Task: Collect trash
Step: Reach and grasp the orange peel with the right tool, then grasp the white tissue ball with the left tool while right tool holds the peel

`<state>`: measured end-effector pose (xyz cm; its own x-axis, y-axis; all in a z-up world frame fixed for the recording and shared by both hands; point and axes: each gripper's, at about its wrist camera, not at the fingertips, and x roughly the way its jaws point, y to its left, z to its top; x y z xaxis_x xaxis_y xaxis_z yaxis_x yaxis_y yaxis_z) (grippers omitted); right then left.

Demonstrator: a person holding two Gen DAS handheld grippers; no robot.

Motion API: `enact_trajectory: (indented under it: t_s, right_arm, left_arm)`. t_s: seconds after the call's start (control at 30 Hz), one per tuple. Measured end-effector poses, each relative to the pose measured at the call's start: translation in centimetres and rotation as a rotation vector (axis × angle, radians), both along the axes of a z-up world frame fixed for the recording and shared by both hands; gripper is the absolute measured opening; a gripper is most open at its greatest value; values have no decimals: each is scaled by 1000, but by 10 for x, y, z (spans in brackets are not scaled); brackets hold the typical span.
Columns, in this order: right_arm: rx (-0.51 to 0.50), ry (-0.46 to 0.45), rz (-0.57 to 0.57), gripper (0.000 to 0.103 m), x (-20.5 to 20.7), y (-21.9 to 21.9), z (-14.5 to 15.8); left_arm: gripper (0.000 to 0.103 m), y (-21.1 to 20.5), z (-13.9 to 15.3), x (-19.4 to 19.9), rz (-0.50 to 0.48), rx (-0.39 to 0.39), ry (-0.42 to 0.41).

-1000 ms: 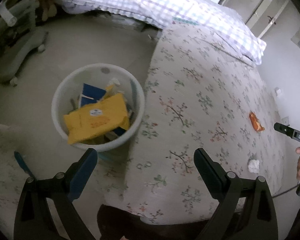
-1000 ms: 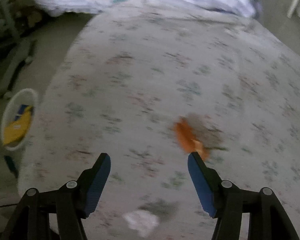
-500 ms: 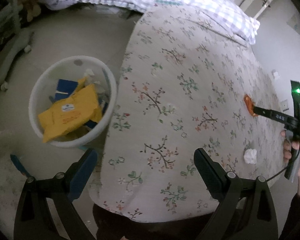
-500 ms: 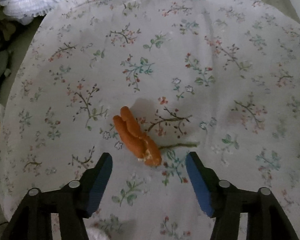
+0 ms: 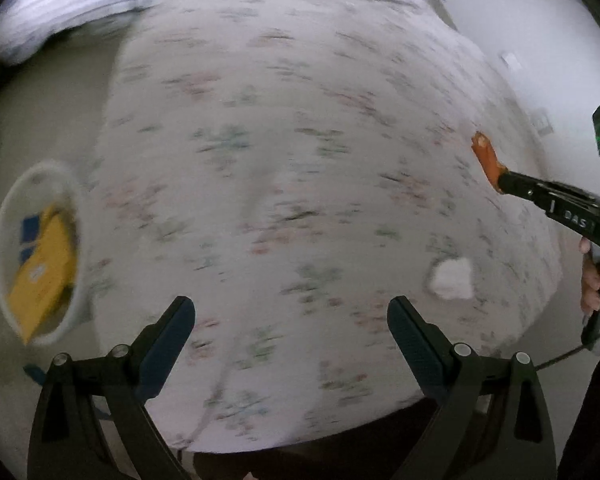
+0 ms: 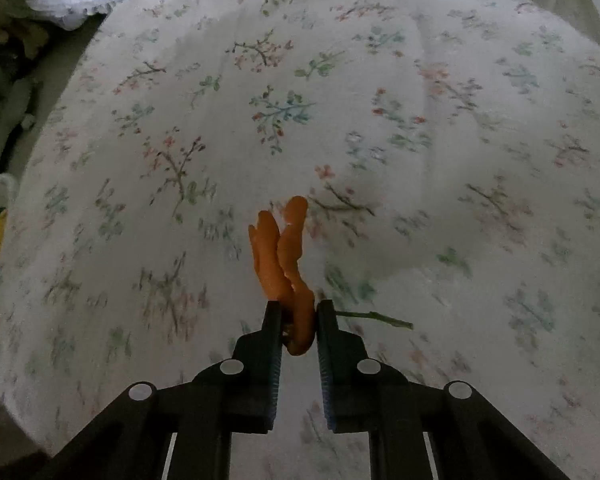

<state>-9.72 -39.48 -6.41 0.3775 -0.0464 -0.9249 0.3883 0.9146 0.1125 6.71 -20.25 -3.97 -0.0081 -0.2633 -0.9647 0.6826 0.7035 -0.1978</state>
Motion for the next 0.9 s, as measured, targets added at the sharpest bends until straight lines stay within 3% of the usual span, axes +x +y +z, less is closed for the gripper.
enact_trajectory:
  t_s: [0.17,0.37,0.47,0.67,0.83,0.9]
  right_arm:
    - [5,-14,-1,14,-41,-9,14]
    - [19,-6,-21,14,-82,-24,12]
    - [17,-4,-29,13,-94,-31,11]
    - [34,-10,-37,13,-102,-36,7]
    - [44,-18,-35,13,-102,-36,6]
    - [47,-20,-33,13,-102,-34,6]
  left_arm:
    - [96,-47,-3,-22,-107,-11,51]
    - [80,-84,-17,-42,-185,-26,161]
    - [73,-95,-23,-51,-213,-11,179]
    - [55,-113,-38,-66,-234,12,222]
    - [24,-117,-45,-70,-238,32,213]
    - [19,-116,-43,-73,-237,23,208]
